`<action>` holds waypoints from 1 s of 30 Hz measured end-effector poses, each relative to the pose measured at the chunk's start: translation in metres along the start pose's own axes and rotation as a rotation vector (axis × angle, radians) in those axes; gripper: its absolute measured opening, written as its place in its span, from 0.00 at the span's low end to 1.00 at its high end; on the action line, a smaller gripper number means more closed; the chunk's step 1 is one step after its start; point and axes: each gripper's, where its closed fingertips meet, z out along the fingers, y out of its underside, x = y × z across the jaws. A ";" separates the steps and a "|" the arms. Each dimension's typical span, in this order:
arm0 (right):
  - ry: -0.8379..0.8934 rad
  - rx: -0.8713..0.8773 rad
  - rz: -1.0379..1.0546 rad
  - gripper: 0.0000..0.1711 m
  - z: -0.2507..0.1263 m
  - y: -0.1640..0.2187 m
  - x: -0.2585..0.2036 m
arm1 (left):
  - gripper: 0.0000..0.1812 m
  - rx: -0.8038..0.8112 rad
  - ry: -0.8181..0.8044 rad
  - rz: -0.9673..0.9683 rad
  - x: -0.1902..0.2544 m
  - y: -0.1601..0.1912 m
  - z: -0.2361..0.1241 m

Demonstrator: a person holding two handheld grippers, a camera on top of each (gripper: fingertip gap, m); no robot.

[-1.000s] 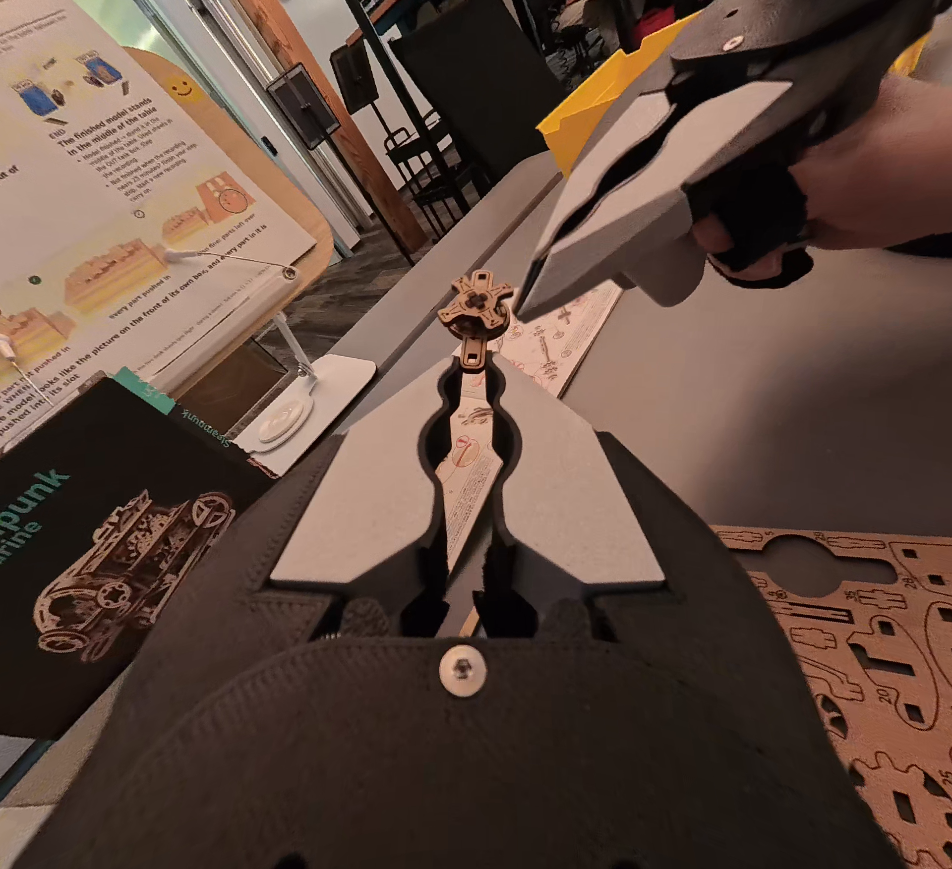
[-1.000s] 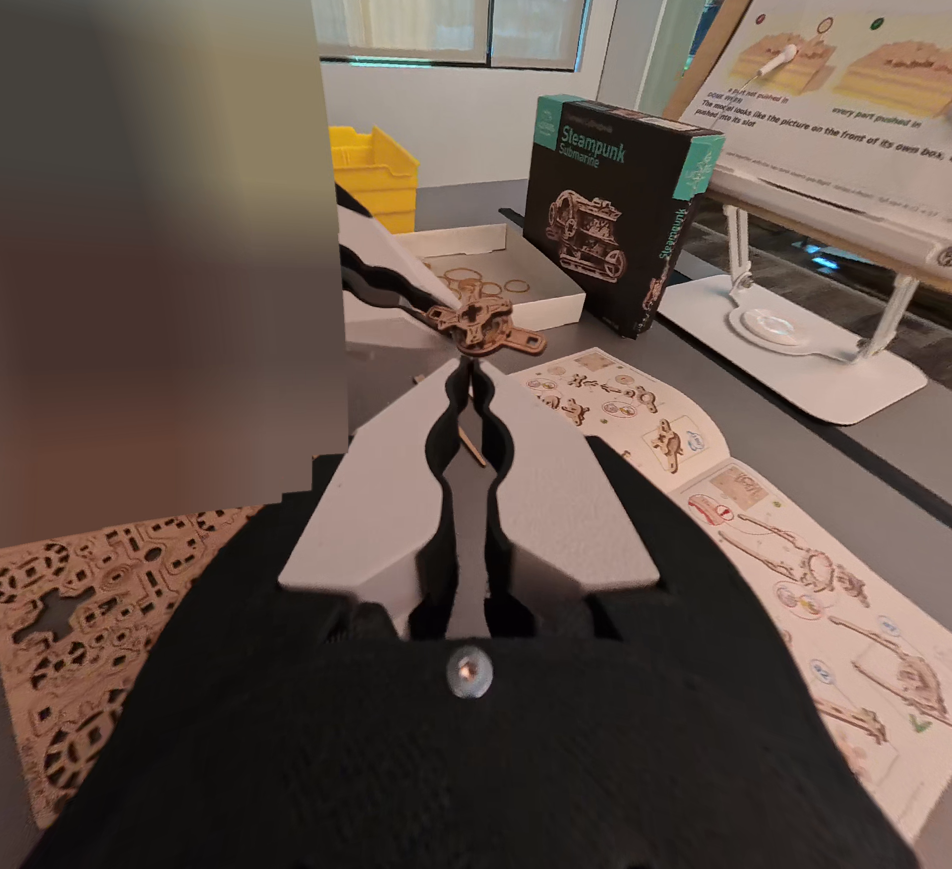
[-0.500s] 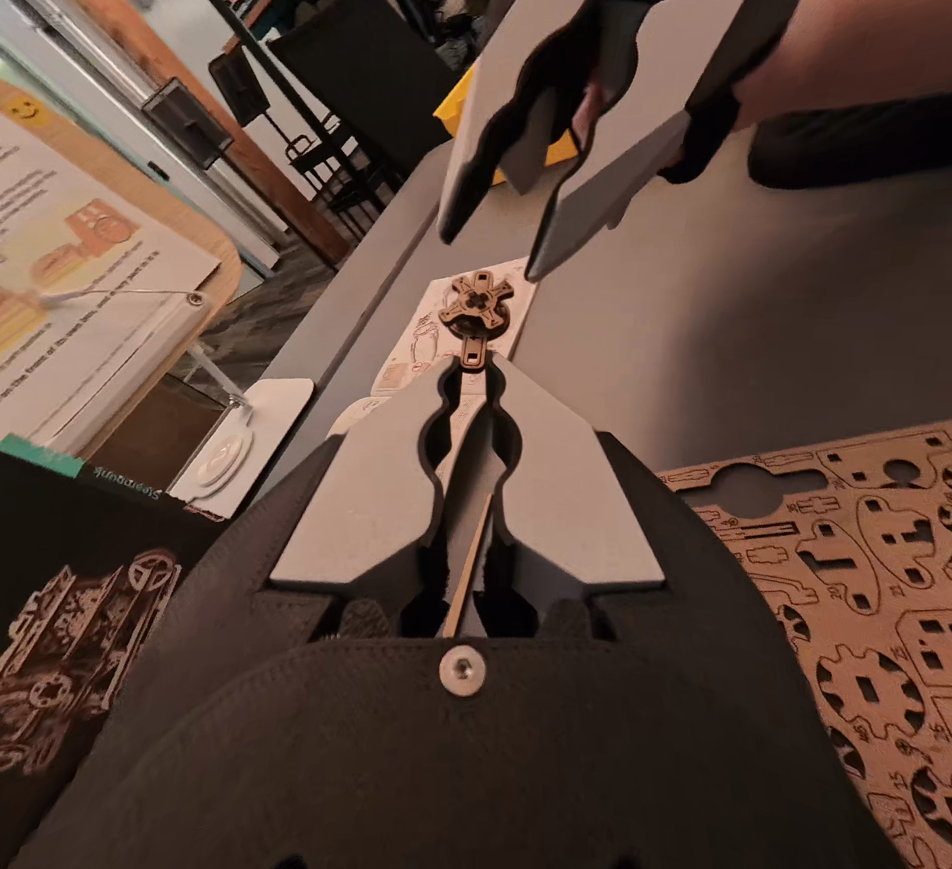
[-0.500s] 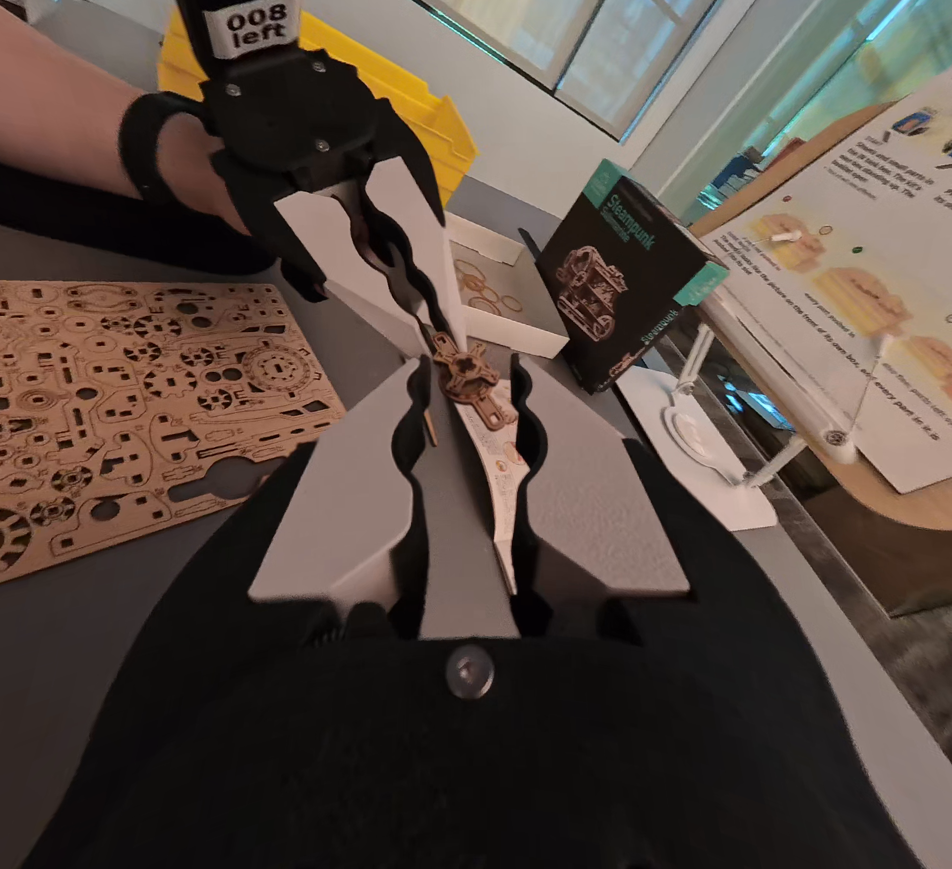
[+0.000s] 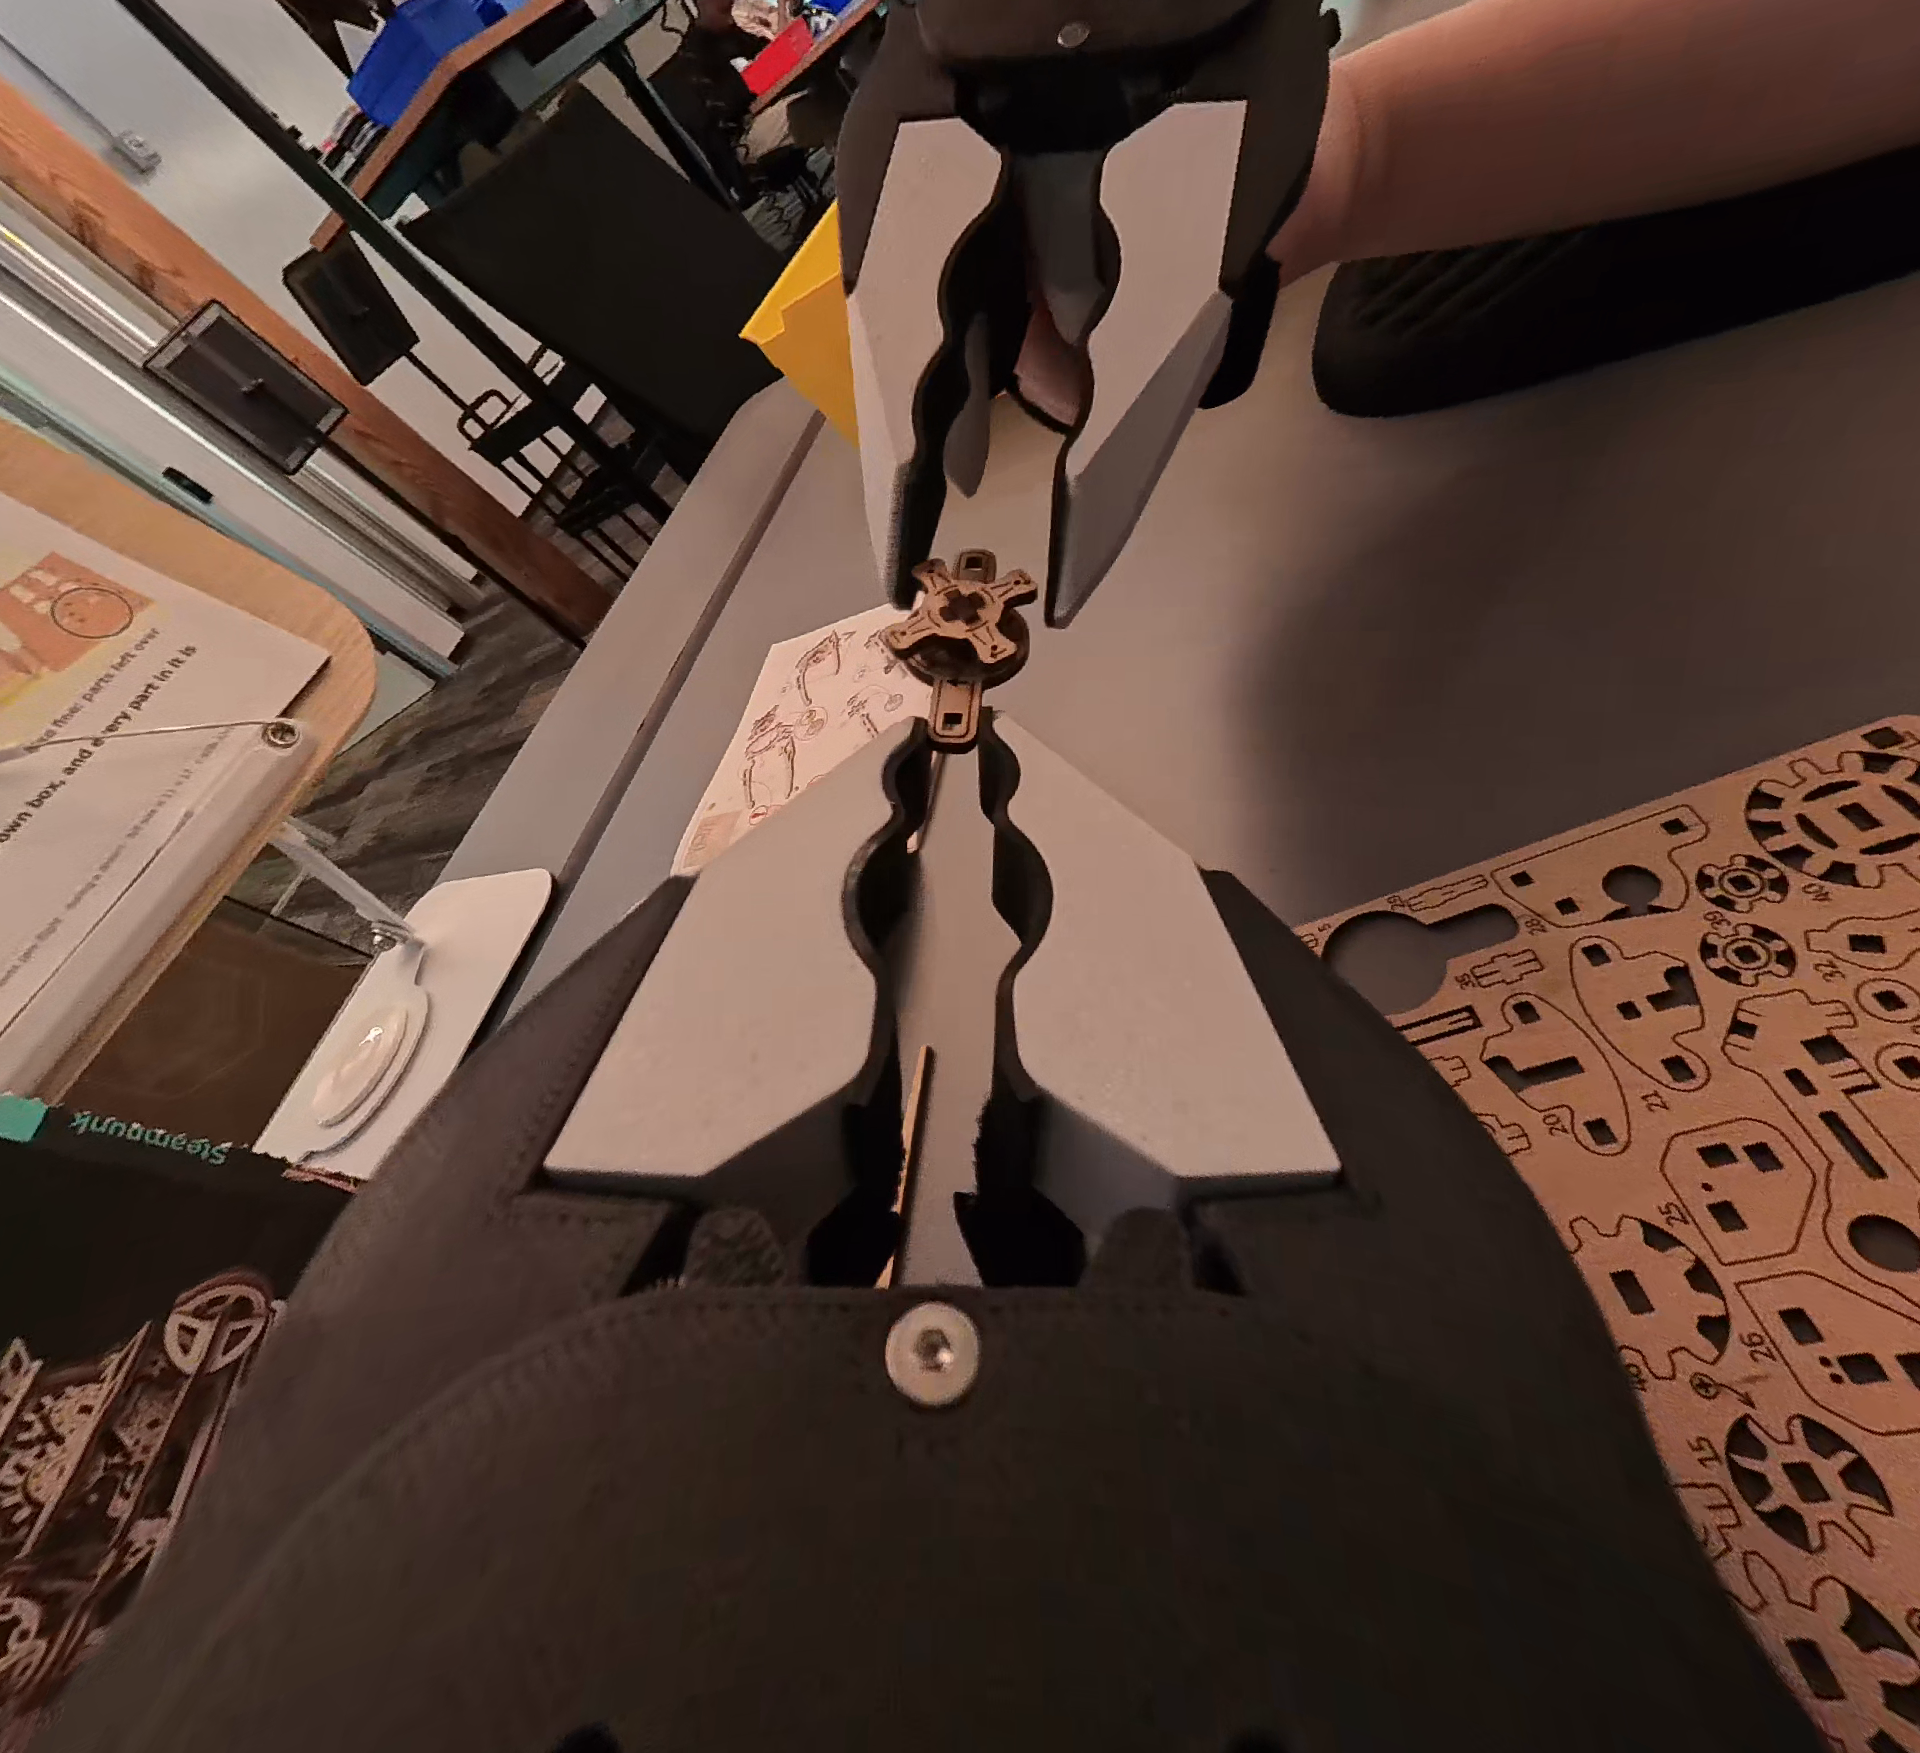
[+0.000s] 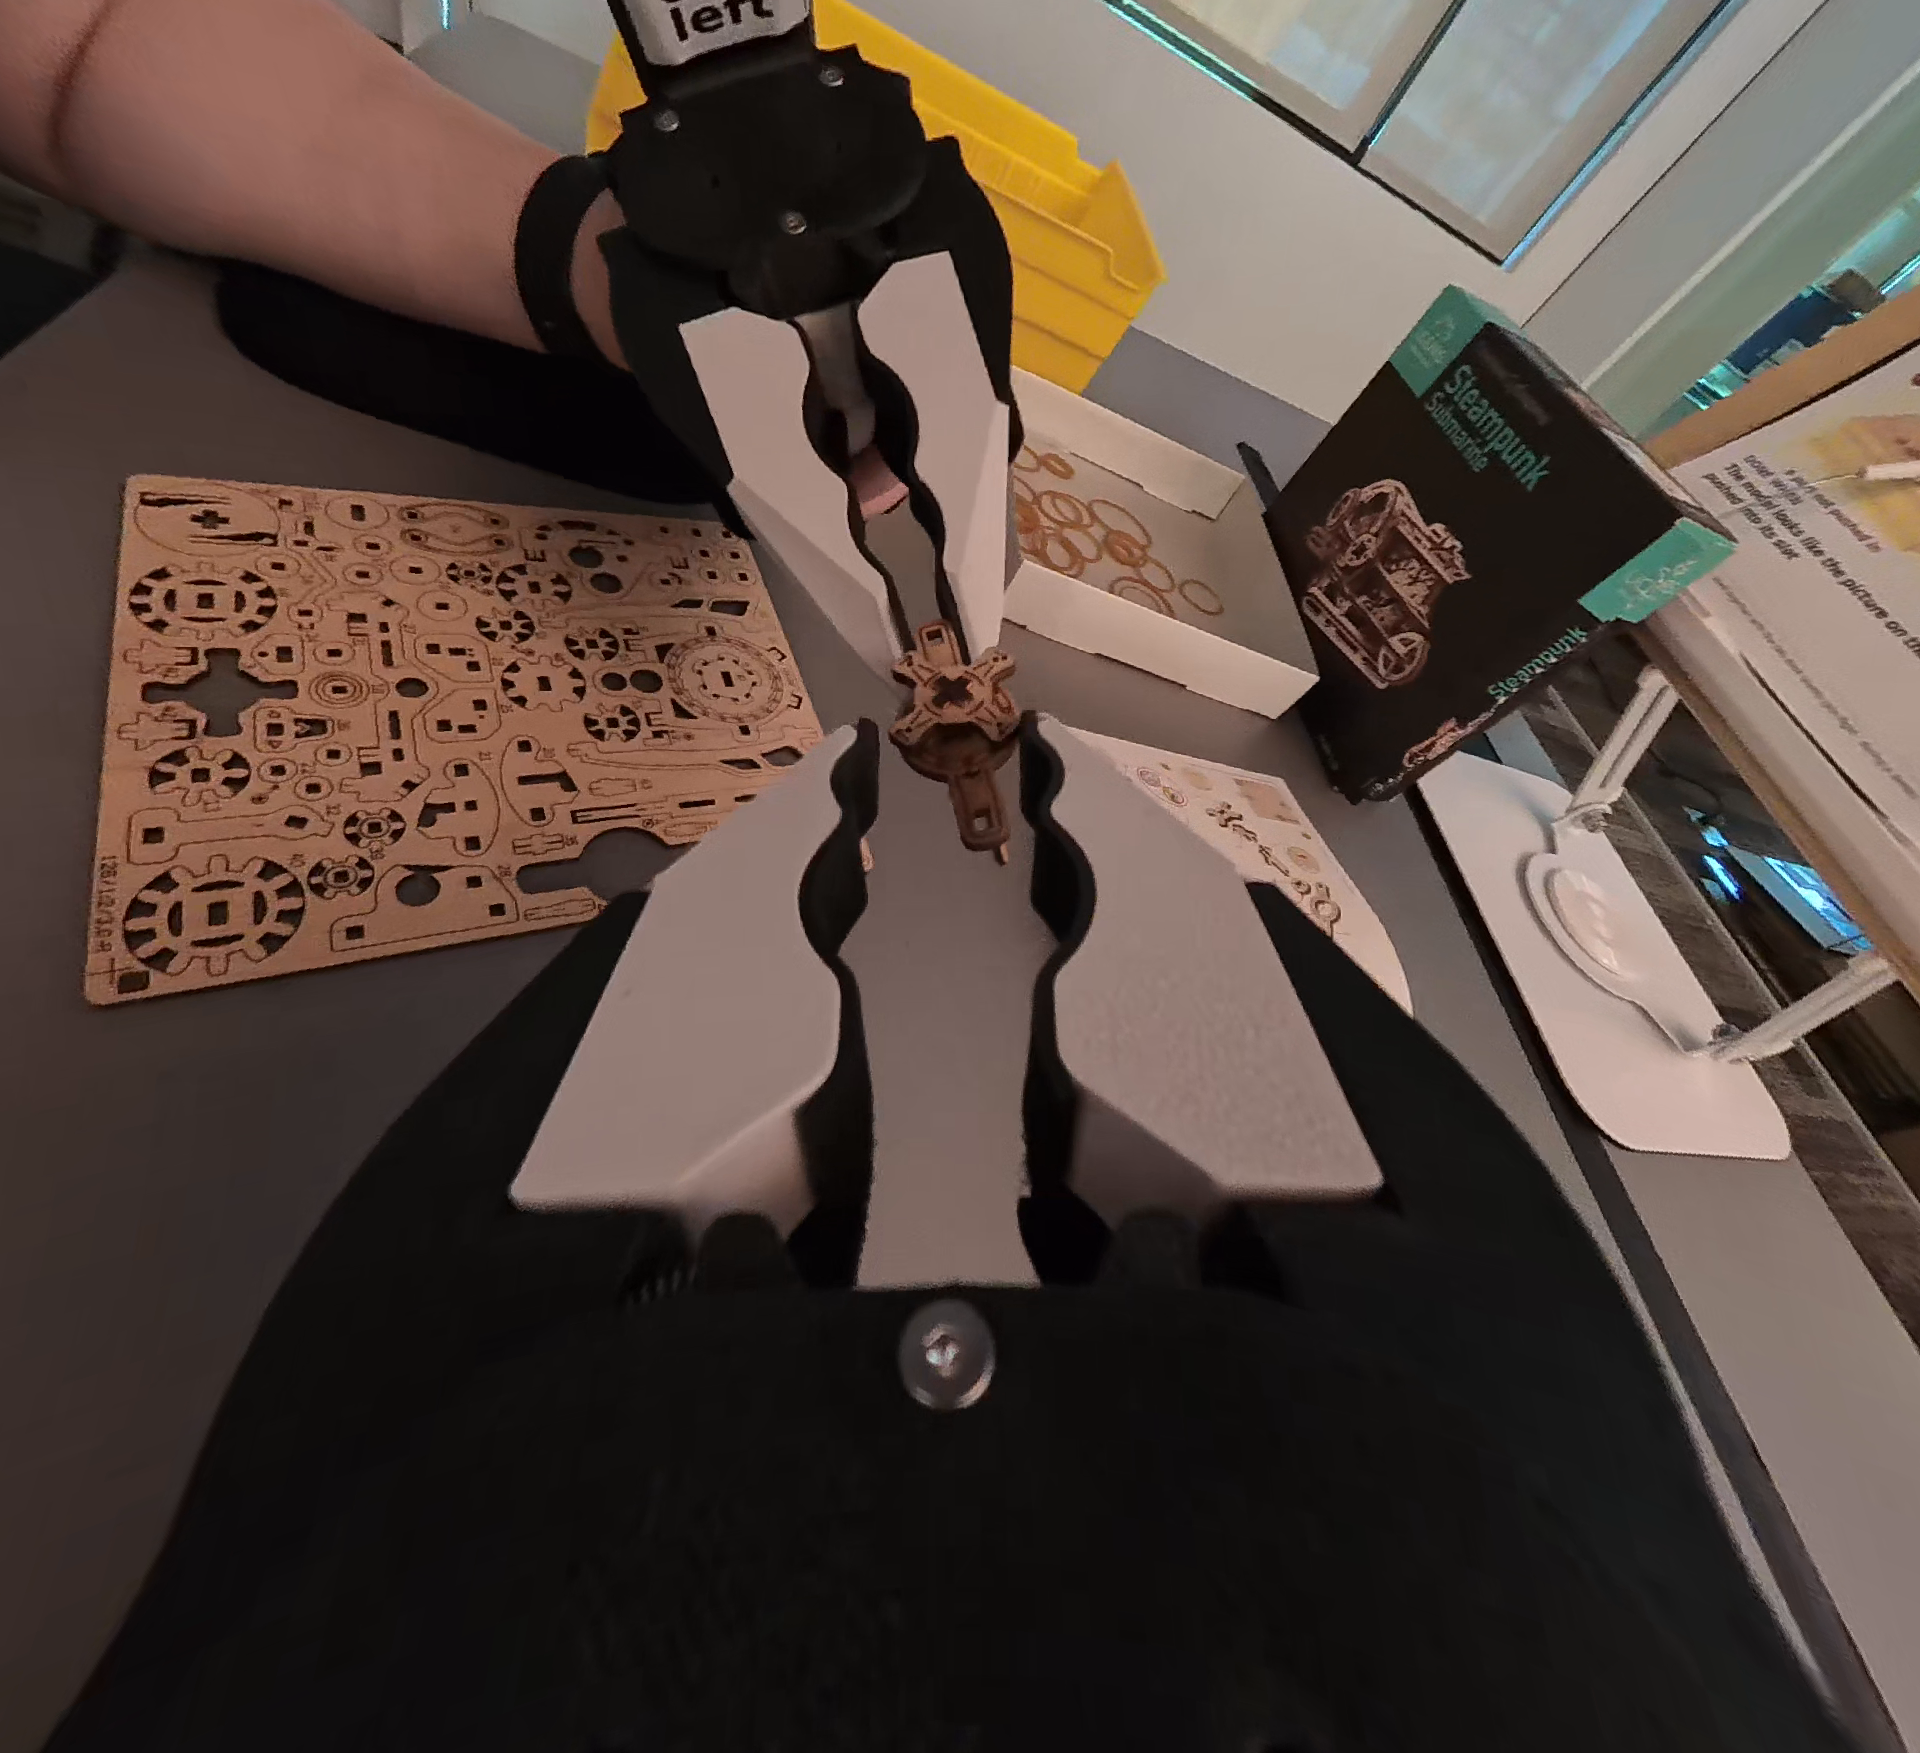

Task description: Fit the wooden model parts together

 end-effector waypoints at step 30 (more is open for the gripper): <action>0.298 0.005 0.150 0.18 0.013 0.002 0.040 | 0.04 -0.028 -0.226 -0.137 -0.039 0.006 -0.002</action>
